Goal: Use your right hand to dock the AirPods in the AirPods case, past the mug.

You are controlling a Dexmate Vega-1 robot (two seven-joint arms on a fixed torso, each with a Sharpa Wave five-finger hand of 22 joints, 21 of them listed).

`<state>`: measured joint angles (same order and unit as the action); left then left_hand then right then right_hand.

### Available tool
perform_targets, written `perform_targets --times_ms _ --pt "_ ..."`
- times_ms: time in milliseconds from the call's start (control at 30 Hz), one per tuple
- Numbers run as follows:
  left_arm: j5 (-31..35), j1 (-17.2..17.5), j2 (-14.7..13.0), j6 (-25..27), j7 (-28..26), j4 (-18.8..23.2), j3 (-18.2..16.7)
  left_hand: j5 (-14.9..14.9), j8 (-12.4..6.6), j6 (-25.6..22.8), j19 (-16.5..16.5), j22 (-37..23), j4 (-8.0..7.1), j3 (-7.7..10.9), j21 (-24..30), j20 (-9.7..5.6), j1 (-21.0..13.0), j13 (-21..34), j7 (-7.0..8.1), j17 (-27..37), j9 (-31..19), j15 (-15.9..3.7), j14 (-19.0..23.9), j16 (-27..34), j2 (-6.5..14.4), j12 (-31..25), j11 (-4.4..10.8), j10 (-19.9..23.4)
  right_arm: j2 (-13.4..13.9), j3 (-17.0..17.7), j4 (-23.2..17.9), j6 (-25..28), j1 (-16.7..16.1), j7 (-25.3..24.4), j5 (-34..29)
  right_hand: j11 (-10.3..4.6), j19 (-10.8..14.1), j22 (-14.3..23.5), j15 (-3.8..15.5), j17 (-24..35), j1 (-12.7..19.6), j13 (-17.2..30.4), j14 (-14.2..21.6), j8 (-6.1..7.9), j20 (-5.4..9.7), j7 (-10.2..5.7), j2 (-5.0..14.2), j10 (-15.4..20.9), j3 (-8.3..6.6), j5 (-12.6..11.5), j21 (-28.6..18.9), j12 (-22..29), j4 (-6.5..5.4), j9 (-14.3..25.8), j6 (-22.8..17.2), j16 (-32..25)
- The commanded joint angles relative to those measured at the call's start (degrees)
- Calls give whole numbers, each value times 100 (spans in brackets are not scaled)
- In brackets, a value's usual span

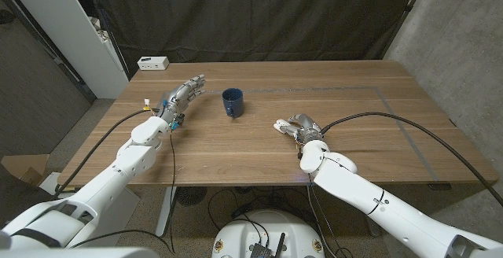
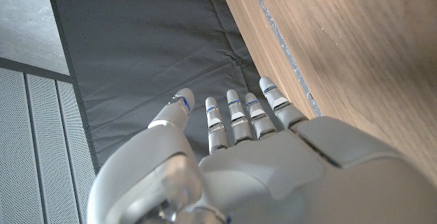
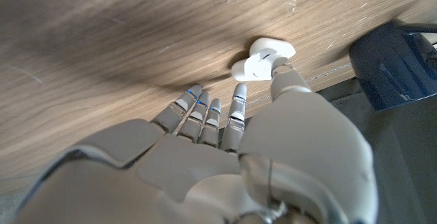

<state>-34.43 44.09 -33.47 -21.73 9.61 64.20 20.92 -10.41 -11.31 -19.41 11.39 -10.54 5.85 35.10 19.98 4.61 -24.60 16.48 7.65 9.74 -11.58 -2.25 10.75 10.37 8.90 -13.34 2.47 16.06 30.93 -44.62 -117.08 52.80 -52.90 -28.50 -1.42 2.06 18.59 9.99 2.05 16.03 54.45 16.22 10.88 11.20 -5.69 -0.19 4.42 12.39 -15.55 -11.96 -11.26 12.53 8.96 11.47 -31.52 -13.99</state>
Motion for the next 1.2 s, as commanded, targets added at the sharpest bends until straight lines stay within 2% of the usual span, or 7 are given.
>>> perform_targets --times_ms 33,400,600,767,933,1200 --pt "12 -271 97 -43 186 -383 71 -21 -12 -53 51 -11 29 26 3 5 18 7 13 10 -18 -133 58 5 7 -33 3 15 112 -21 -289 156 99 150 242 -56 75 10 162 16 144 12 24 -47 -8 42 65 -25 -134 -26 -15 4 27 10 113 -8" --pt "33 -444 145 -63 281 -595 111 -22 -16 -68 56 -12 32 35 -7 9 15 3 -4 9 -18 -129 57 3 15 -36 2 19 163 -59 -244 19 294 287 422 3 44 6 129 15 218 12 -45 -91 -37 119 74 -125 -241 -72 -1 -29 55 -5 340 30" --pt "36 -518 162 -90 342 -692 123 -22 -17 -70 57 -13 37 36 -12 11 15 2 -5 8 -18 -127 60 4 10 -38 -1 22 73 -106 -79 0 438 327 495 22 5 6 66 19 -60 14 -112 -84 -71 218 -187 -216 -104 7 12 -51 -28 -23 470 58" --pt "36 -558 175 -100 365 -750 128 -23 -16 -70 60 -13 43 39 -16 16 11 0 -8 6 -18 -129 52 0 11 -36 2 15 -39 -117 63 98 516 303 570 65 -5 8 32 26 -225 16 -131 -75 -82 262 -309 -239 -25 79 11 -49 -76 -30 525 61" --pt "35 -573 175 -76 363 -771 133 -24 -17 -75 59 -13 48 40 -21 16 9 -2 -10 5 -17 -126 51 -1 8 -36 4 14 -131 -152 219 174 575 232 602 78 2 9 31 28 -245 17 -133 -65 -78 282 -325 -232 -22 92 6 -43 -78 -31 527 61" --pt "26 -566 160 -42 369 -772 134 -23 -20 -88 63 -14 49 39 -29 18 14 -5 -6 6 -17 -135 49 -1 6 -37 -4 14 -192 -117 256 343 572 159 728 71 14 9 37 25 -119 18 -108 -30 -73 294 -263 -179 -115 93 -1 -14 -15 -32 487 53"
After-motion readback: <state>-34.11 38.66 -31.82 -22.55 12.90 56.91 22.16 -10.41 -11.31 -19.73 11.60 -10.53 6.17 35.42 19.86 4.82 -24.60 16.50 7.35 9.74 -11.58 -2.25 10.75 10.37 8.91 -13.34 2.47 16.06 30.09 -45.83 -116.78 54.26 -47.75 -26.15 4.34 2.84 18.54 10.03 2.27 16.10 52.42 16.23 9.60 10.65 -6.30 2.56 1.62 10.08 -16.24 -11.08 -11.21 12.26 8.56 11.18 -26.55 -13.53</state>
